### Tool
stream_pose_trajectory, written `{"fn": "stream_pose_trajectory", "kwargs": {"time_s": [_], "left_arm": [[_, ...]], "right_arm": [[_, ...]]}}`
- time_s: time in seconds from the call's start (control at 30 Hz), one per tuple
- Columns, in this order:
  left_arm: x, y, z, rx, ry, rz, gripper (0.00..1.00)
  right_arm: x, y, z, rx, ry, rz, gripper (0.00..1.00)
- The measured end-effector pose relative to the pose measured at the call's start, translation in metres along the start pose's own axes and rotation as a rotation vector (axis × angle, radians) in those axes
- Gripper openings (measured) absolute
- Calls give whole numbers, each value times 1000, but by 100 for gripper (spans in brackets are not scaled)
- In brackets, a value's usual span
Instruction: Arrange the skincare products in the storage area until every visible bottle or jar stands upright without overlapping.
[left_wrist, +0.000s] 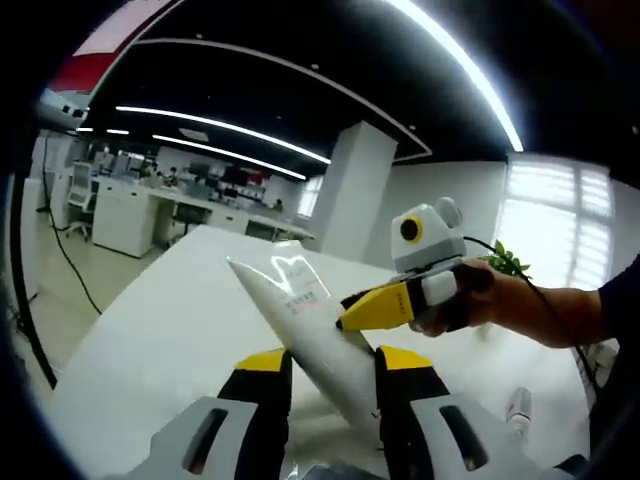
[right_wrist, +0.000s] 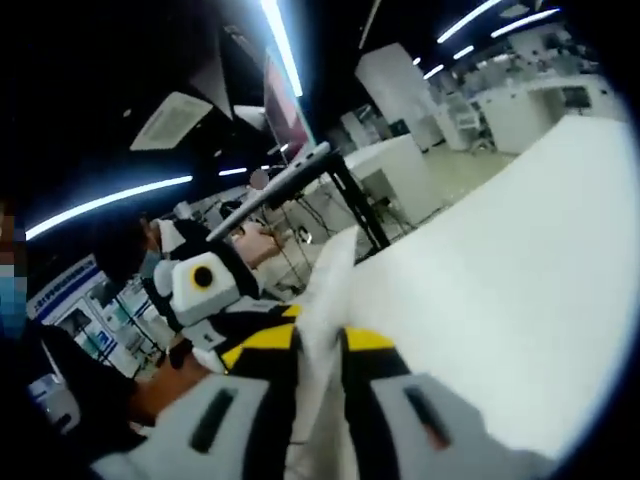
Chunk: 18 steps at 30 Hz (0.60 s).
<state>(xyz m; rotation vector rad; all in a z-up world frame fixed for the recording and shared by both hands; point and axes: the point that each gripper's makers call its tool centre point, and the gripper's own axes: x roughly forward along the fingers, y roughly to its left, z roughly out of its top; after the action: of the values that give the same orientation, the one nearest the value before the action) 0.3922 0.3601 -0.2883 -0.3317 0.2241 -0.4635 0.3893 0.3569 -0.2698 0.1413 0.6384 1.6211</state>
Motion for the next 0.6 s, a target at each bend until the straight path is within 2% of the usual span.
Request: {"fn": "stream_pose_trajectory", "kwargs": {"time_s": [0.2,0.4,0.6], "left_arm": [[-6,-10,8,-6,-47,-28,27],[-9,-22,12,11,-60,-54,24],[-10,-32,15,-7,-71,-84,20]], "right_arm": [[-3,6,6,-42,10,-1,16],[-11,8,10,-86,15,-7,17],[-19,15,12,-125,15,-8,17]]}}
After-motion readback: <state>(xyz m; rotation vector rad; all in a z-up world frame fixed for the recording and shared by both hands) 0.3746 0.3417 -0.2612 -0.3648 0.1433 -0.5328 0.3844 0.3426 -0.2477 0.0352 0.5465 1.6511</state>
